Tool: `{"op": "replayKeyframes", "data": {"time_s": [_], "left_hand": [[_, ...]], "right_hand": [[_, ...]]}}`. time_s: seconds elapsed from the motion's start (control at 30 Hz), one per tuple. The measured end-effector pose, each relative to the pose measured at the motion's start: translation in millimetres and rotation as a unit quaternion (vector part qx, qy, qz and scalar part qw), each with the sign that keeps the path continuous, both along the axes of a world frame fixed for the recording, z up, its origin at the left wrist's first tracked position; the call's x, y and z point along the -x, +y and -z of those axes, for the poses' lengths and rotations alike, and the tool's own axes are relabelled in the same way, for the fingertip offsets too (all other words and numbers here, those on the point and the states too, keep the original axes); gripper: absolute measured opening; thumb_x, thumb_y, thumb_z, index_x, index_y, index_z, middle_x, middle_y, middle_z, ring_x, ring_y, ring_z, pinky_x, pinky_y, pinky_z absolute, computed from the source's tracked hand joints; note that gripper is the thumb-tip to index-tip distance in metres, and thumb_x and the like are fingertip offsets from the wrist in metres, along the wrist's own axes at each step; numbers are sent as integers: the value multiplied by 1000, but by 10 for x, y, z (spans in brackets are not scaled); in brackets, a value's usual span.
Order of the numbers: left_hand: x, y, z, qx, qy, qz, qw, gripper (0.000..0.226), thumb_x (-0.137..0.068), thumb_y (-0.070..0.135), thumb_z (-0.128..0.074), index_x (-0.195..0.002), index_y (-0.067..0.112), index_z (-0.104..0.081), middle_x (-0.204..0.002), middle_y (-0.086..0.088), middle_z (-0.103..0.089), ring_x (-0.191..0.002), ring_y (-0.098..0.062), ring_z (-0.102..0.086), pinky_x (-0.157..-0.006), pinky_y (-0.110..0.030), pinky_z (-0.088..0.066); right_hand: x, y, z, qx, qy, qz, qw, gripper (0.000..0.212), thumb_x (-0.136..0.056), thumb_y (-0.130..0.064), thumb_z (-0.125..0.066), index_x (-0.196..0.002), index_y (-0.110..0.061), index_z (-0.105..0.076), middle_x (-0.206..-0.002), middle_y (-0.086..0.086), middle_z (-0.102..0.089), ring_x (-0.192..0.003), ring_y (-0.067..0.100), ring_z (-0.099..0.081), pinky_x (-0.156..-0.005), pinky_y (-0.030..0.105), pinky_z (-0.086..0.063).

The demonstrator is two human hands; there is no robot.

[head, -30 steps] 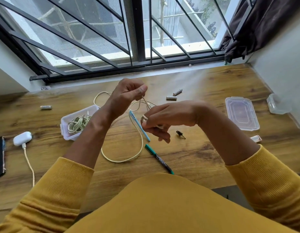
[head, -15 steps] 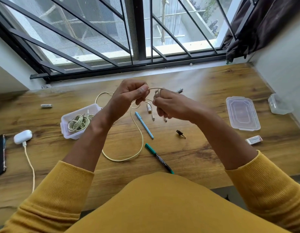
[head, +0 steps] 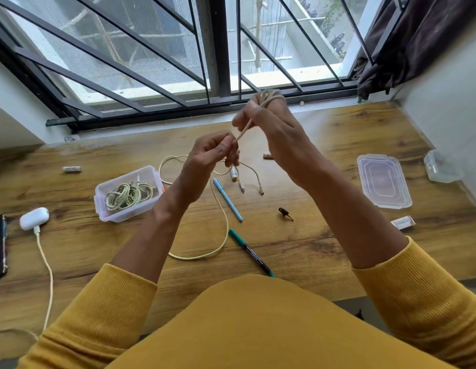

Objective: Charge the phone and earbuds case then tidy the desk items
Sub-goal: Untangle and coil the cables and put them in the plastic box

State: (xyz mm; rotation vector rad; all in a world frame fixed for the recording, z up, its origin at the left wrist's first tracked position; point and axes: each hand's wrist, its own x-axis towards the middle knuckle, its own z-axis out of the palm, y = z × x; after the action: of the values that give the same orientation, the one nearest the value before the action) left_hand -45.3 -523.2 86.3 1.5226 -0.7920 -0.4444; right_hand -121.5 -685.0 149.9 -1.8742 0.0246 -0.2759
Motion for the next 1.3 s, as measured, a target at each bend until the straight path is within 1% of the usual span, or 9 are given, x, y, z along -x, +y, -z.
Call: {"op": "replayKeyframes", "data": {"time_s": [0.1,0.33,0.43,0.57,0.73,0.83,0.97,1.07,1.3], "left_hand": [[61,-26,47,27,38,-5,999,31,-107,16,-37,-80,12,-51,-74,-2,-47,-79,-29,-49,-96,-54,-43],[49,-65,-30,106,107,11,988,43,-100,6,-37,-83,28,-69,-79,-3,-50,-81,-21,-49,-103,-56,-45],[-5,-57,-95,113,69,23,991,48,-100,2,-36,-85,22,-77,-81,-10,-62,-82,-29,-55,-89,-47,-46],[-88,-76,-267,69,48,41,996,33,-93,23,-52,-68,14,-71,-69,2,-60,-67,-14,-55,-68,-26,-46],[-262,-84,-445,0,-67,38,997,44,-100,31,-53,-56,26,-55,-57,9,-42,-56,-20,-34,-58,-55,-28],[-266,-58,-563,-29,-86,40,995,47,-100,35,-54,-53,28,-58,-52,5,-44,-52,-23,-31,-53,-50,-35],[-179,-57,-621,-68,-101,57,991,51,-99,38,-55,-55,12,-53,-52,-7,-39,-46,-21,-29,-52,-21,-31],[-179,-27,-623,-77,-106,60,990,48,-101,36,-55,-54,31,-55,-51,14,-40,-45,-10,-33,-51,-28,-34],[-102,33,-538,-84,-79,32,993,46,-108,21,-47,-62,23,-48,-56,16,-40,-49,-5,-34,-52,-33,-34]], "right_hand": [[17,13,-128,-64,-53,-22,996,39,-112,-15,-35,-109,12,-63,-112,26,-67,-105,27,-66,-93,22,-50],[93,85,-293,-202,-35,-189,960,28,-105,-19,-34,-88,-6,-53,-78,15,-65,-81,35,-63,-85,46,-49],[130,32,-312,-154,-12,-248,956,26,-105,-14,-32,-91,-2,-51,-70,16,-57,-71,30,-60,-78,47,-49],[203,-91,-328,-33,63,-348,935,36,-109,-8,-35,-90,17,-52,-72,21,-53,-66,27,-60,-77,50,-52],[299,-138,-353,46,188,-453,870,38,-109,-14,-42,-83,11,-56,-71,20,-57,-64,29,-56,-86,50,-53],[326,-86,-340,55,241,-444,861,36,-111,-17,-45,-80,-4,-58,-73,15,-57,-67,28,-57,-87,58,-58],[311,-31,-296,151,306,-374,862,33,-111,-22,-48,-84,-7,-58,-83,18,-61,-72,28,-59,-79,42,-62],[293,3,-209,198,306,-292,884,31,-113,-30,-44,-91,-11,-56,-80,8,-60,-68,18,-57,-70,33,-55],[214,6,-65,200,215,-114,949,30,-110,-35,-47,-96,-10,-57,-94,4,-56,-85,22,-53,-90,56,-52]]}}
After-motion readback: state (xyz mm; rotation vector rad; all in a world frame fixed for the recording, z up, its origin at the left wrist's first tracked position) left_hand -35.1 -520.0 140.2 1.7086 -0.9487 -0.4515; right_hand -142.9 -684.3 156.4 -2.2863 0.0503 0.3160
